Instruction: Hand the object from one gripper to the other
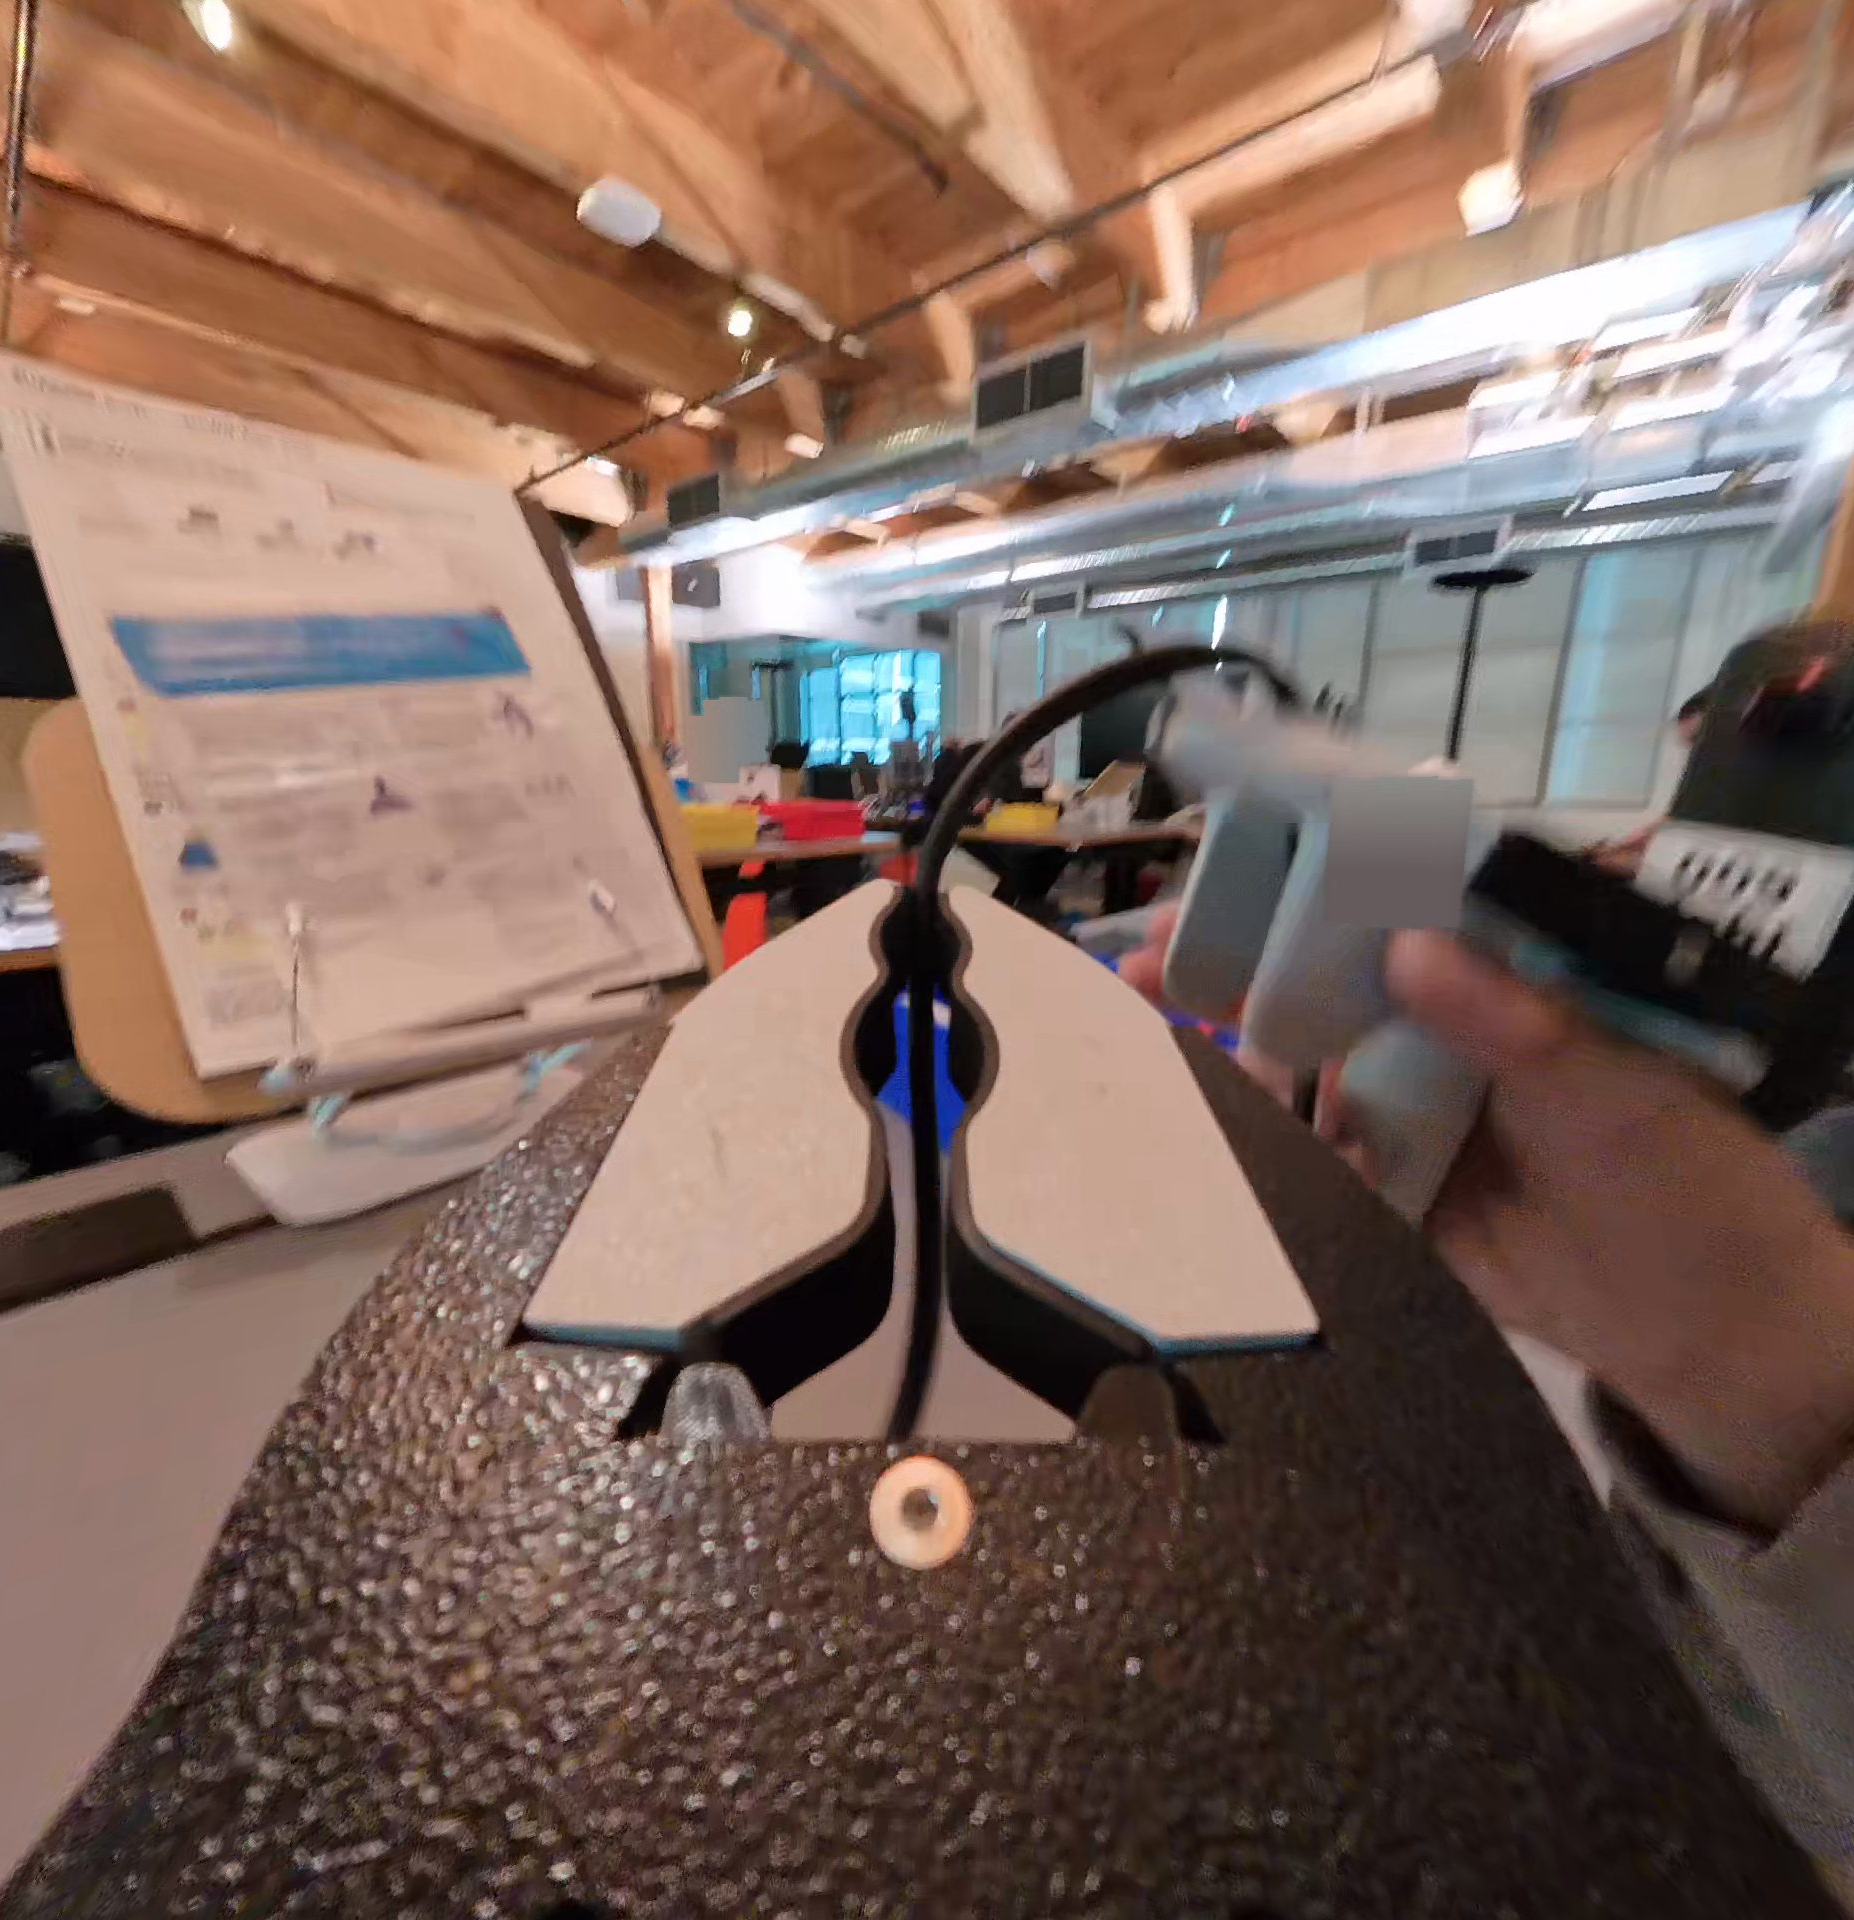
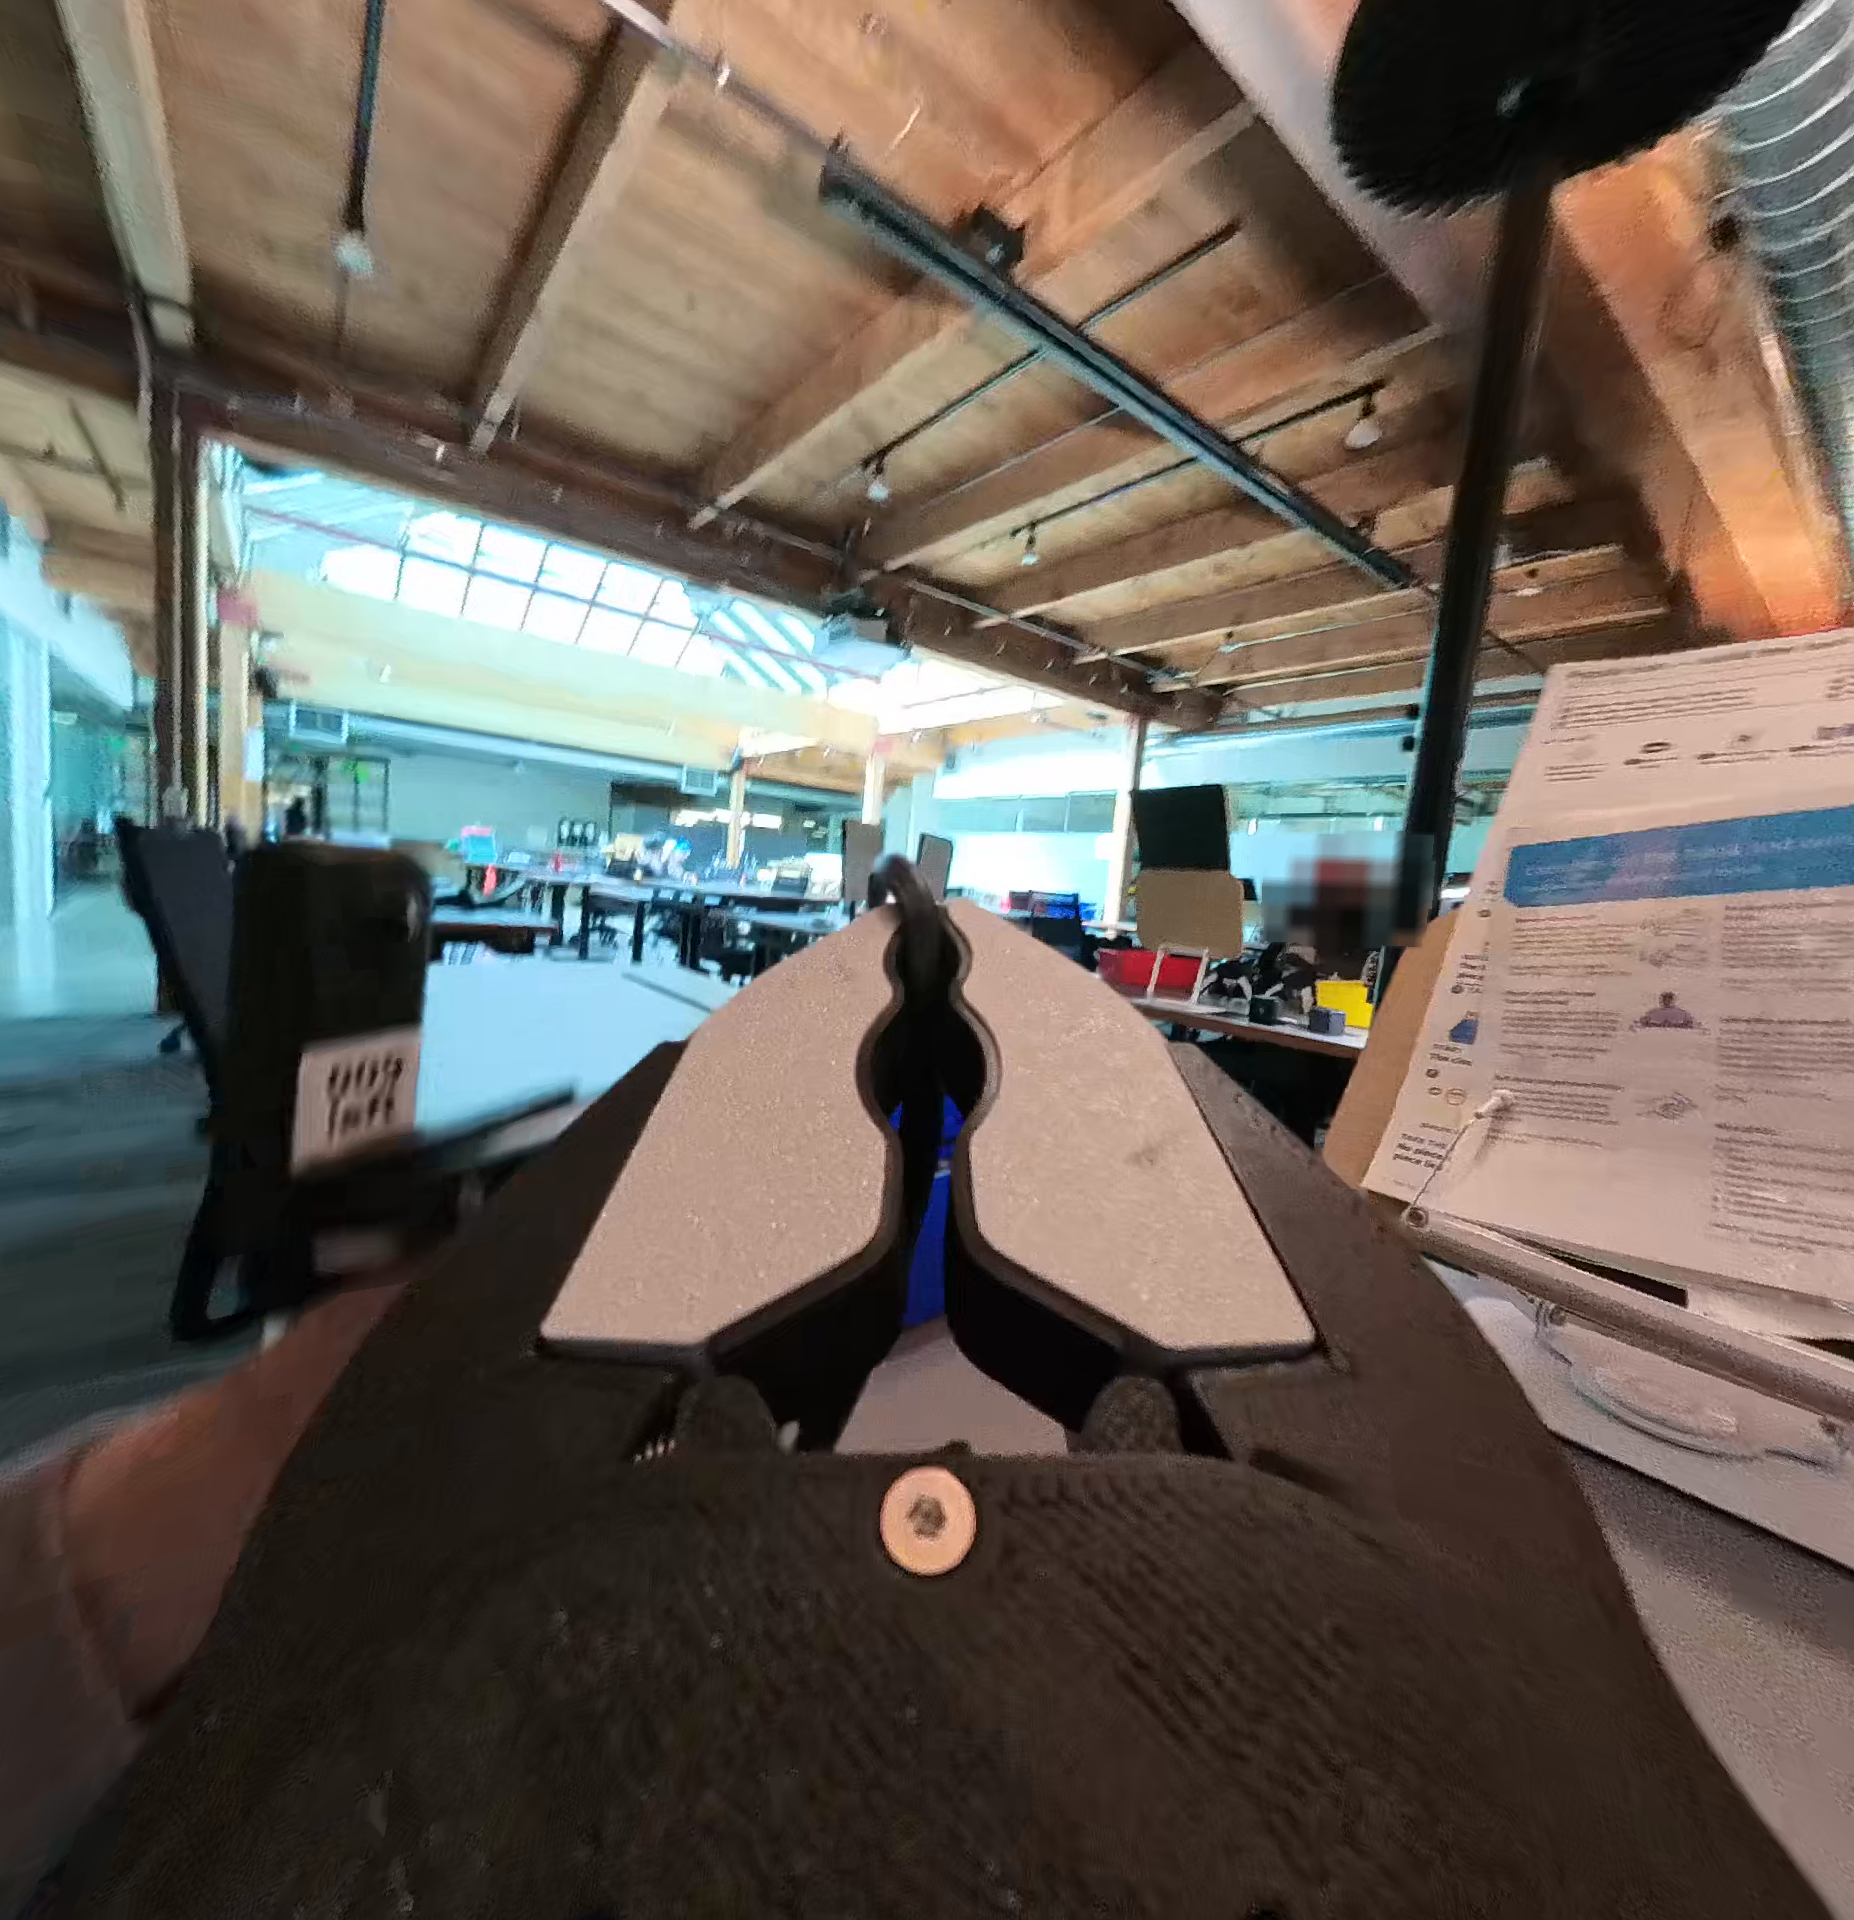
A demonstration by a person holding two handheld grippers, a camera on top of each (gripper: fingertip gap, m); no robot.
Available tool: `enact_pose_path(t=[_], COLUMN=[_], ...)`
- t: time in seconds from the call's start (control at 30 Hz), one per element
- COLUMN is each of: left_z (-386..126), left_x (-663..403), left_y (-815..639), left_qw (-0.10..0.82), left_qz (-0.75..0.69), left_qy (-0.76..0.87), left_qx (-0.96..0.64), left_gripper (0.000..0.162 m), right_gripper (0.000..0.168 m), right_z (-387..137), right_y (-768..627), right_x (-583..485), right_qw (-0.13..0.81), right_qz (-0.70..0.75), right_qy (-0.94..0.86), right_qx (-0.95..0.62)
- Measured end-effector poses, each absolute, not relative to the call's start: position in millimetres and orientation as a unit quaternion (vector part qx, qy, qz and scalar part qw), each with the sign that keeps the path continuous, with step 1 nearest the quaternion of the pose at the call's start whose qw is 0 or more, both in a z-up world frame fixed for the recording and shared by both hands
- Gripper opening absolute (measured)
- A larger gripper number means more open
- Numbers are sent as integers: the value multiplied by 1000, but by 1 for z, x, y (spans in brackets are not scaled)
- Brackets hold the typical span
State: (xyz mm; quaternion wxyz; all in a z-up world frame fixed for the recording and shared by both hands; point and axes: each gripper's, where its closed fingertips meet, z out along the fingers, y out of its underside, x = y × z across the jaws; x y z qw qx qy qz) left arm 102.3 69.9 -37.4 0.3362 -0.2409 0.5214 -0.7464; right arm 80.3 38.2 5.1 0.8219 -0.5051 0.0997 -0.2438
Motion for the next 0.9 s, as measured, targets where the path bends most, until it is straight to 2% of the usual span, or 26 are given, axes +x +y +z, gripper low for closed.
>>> enact_pose_path(t=[0.03,0.07,0.2,0.33,0.4,0.47,0.5,0.67,0.8,0.9], left_z=[-51,-60,-53,-62,-79,-104,-115,-142,-154,-162], left_x=[101,97,76,64,64,65,66,66,77,76], left_y=[66,62,43,17,3,-10,-14,-26,-22,-24], left_qw=[348,357,366,314,270,207,185,177,222,207], left_qz=[-734,-726,-729,-717,-701,-668,-650,-607,-580,-571], left_qy=[529,535,546,604,644,696,717,756,764,776], left_qx=[-245,-243,-193,-152,-147,-162,-169,-168,-174,-167], left_gripper=[7,8,36,66,75,93,95,96,71,50], right_gripper=[1,0,0,0,0,0,0,0,0,0], right_z=[8,10,21,32,36,39,41,46,45,41], right_y=[37,38,34,19,8,0,-5,-21,-14,-2], right_x=[79,76,64,64,67,67,67,71,69,66], right_qw=[824,823,821,787,770,769,772,769,774,774], right_qz=[-240,-234,-272,-367,-406,-414,-416,-440,-432,-424], right_qy=[102,95,88,92,99,104,108,123,118,105], right_qx=[-503,-509,-494,-487,-482,-475,-469,-448,-447,-459])
